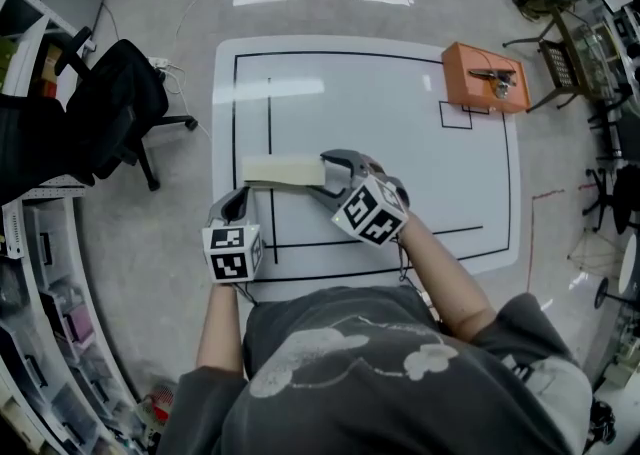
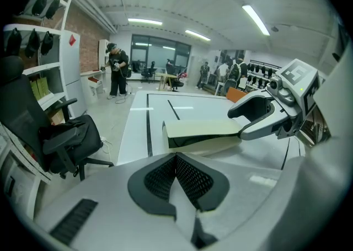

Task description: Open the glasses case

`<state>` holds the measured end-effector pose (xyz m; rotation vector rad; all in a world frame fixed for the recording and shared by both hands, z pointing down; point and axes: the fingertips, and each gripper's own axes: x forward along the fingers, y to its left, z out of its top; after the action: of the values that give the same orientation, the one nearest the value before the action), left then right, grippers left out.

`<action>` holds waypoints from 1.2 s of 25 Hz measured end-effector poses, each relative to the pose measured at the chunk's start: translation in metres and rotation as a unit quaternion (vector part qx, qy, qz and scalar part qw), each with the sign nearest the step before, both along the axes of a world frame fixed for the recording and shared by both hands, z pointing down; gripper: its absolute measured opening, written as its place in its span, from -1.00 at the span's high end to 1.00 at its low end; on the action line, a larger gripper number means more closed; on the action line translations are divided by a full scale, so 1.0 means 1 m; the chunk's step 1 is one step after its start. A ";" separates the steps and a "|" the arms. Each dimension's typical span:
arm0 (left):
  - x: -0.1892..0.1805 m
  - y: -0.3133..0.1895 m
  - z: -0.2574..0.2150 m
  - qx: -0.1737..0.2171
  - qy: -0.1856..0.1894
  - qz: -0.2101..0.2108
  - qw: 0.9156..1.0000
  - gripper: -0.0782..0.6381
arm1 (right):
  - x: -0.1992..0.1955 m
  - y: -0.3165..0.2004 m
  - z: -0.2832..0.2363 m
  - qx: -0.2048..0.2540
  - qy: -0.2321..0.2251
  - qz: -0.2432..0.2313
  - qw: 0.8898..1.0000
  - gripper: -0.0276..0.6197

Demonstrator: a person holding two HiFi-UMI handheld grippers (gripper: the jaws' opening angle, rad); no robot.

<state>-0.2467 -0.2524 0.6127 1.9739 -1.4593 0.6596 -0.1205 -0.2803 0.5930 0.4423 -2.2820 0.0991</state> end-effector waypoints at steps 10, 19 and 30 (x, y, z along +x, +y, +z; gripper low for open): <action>-0.001 0.000 0.001 0.000 -0.001 0.000 1.000 0.78 | -0.007 -0.016 -0.021 -0.001 -0.057 0.027 0.998 0.50; 0.000 0.000 0.002 -0.003 0.003 0.000 1.000 0.78 | -0.003 -0.051 -0.016 0.042 -0.030 0.056 0.997 0.71; 0.000 0.000 -0.003 0.006 -0.026 0.006 1.000 0.77 | 0.013 -0.049 -0.014 0.049 -0.012 0.073 0.996 0.57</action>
<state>-0.2466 -0.2524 0.6099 1.9898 -1.4851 0.7138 -0.1079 -0.3291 0.5792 0.6631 -2.2825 0.0653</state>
